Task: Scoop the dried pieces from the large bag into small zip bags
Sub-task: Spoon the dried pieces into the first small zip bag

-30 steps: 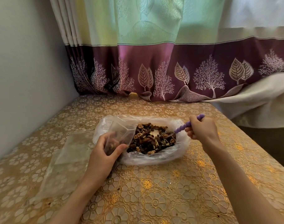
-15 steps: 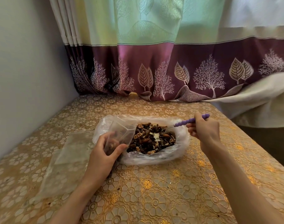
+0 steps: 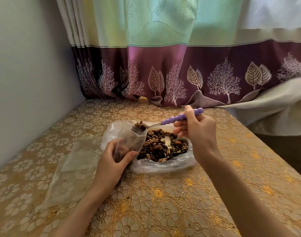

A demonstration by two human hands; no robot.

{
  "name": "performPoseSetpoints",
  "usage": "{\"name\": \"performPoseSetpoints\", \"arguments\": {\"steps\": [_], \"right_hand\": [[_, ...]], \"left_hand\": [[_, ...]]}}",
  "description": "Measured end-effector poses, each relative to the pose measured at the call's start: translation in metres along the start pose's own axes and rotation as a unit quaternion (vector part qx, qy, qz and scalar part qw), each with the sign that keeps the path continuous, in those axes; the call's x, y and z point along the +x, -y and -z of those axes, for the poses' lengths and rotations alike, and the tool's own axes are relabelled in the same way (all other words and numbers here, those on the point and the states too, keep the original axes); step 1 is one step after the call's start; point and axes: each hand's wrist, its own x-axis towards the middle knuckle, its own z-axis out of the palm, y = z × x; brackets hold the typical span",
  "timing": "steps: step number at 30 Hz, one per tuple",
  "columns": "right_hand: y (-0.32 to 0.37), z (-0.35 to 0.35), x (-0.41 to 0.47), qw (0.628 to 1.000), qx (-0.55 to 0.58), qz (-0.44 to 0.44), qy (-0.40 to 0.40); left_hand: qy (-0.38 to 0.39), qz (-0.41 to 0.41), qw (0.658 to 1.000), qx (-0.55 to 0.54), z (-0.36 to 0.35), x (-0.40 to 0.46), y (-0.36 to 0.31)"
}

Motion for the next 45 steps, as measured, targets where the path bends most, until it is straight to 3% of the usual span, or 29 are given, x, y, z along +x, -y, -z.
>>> {"name": "performPoseSetpoints", "arguments": {"steps": [7,15,20,26,32,45], "right_hand": [[0.003,-0.017,-0.012,0.994,-0.028,0.065,0.082],[0.004,-0.007,-0.005,0.995,-0.012,0.063,0.076],[-0.003,0.007,0.006,0.998,0.001,0.058,-0.014],[-0.022,0.033,0.018,0.975,-0.176,0.053,-0.124],[-0.027,0.042,0.022,0.952,-0.25,0.054,-0.167],[-0.039,0.035,0.017,0.981,-0.111,-0.148,-0.065]], "left_hand": [[-0.012,0.006,1.0,-0.011,0.0,0.001,0.002],[-0.017,0.013,1.0,-0.005,0.0,-0.001,-0.001],[-0.022,-0.001,1.0,0.005,0.0,-0.001,-0.001],[-0.021,0.001,1.0,0.004,0.0,-0.002,-0.004],[-0.024,0.01,0.999,0.019,0.0,0.0,0.001],[-0.022,0.011,1.0,0.018,0.0,-0.001,0.001]]}}
